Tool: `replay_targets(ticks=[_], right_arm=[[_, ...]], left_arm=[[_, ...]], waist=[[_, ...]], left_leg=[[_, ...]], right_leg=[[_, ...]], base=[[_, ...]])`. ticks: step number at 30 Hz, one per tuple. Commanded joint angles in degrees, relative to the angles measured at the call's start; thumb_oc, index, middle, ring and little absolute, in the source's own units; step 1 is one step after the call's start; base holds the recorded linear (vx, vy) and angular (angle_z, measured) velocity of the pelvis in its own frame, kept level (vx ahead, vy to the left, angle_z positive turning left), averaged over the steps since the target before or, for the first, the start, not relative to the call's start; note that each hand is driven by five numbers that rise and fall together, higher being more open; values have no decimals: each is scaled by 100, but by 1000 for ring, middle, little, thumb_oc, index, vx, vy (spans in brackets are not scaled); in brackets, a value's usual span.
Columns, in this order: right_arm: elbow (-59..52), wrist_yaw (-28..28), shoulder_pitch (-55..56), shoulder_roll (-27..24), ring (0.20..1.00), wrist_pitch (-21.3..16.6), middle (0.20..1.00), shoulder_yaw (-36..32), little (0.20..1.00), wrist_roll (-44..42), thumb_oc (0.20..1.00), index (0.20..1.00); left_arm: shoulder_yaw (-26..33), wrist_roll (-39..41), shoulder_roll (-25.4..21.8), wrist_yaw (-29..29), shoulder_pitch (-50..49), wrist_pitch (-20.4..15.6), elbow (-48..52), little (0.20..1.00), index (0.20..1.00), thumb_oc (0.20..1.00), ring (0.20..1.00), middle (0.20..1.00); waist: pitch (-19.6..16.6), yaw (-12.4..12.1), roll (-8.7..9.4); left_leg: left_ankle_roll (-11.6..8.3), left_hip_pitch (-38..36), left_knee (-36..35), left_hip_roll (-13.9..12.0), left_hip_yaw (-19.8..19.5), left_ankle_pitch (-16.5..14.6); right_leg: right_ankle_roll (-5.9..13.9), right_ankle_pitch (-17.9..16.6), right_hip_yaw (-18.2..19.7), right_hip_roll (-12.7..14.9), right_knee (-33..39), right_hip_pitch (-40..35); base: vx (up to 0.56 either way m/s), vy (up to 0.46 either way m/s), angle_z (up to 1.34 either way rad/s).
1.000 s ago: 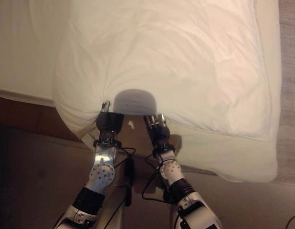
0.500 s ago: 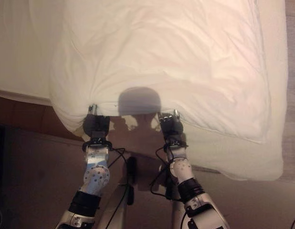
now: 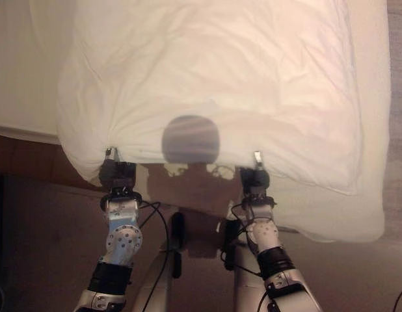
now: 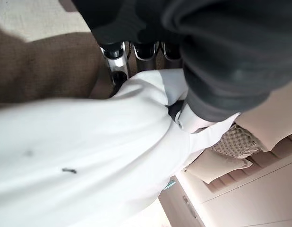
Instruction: Make the bed
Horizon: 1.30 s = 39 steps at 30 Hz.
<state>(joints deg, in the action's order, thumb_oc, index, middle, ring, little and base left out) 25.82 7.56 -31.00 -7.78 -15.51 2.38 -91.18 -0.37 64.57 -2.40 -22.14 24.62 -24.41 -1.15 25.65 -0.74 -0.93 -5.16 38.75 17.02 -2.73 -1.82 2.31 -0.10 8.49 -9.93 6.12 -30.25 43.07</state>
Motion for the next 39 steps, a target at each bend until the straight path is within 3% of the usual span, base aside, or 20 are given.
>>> replay_targets(ticks=[1,14,24,27,37,38,39], right_arm=[[-422,14,290,-289,1000,-337,1000,-524,1000,1,1000,1000],[-583,-350,427,-476,1000,-818,1000,-1191,1000,-194,1000,1000],[-568,-436,363,-573,1000,-855,1000,-1296,1000,-144,1000,1000],[-596,-430,388,-554,200,-828,200,-1254,200,-95,200,200],[-862,-109,453,-440,200,-605,200,-1033,200,-41,200,200],[-963,-80,483,-407,200,-602,200,-999,200,-33,200,200],[-1064,-31,500,-370,200,-594,200,-970,200,-45,200,200]], left_arm=[[967,-446,-433,-81,-384,-893,574,200,200,200,200,200],[1479,-775,-672,-522,-452,-845,340,200,200,200,200,200],[1525,-833,-713,-563,-442,-808,337,200,200,200,200,200],[1498,-807,-688,-507,-456,-773,341,200,200,200,200,200],[1253,-398,-489,-155,-552,-658,358,200,200,200,200,200],[1240,-304,-466,-84,-582,-651,360,423,423,423,423,423],[1238,-266,-448,-72,-614,-639,338,542,542,542,542,542]], waist=[[-640,-5,-116],[-685,65,-113],[-761,99,-153],[-761,103,-153],[-782,131,-183],[-788,132,-183],[-786,130,-181]], left_leg=[[268,340,231,292,92,-181],[245,285,202,242,156,-190],[255,236,151,219,207,-197],[253,237,169,216,218,-197],[241,238,132,213,258,-183],[244,243,129,210,259,-181],[248,244,130,213,257,-184]], right_leg=[[496,-494,149,-95,801,-138],[486,-483,202,-140,804,-157],[487,-510,262,-157,869,-172],[482,-514,276,-159,862,-173],[489,-540,274,-151,868,-149],[487,-539,275,-152,872,-145],[486,-536,277,-154,877,-146]], base=[[0,0,0],[0,0,0],[-2,0,-2],[-6,-3,-2],[0,0,0],[0,0,0],[0,0,0]])
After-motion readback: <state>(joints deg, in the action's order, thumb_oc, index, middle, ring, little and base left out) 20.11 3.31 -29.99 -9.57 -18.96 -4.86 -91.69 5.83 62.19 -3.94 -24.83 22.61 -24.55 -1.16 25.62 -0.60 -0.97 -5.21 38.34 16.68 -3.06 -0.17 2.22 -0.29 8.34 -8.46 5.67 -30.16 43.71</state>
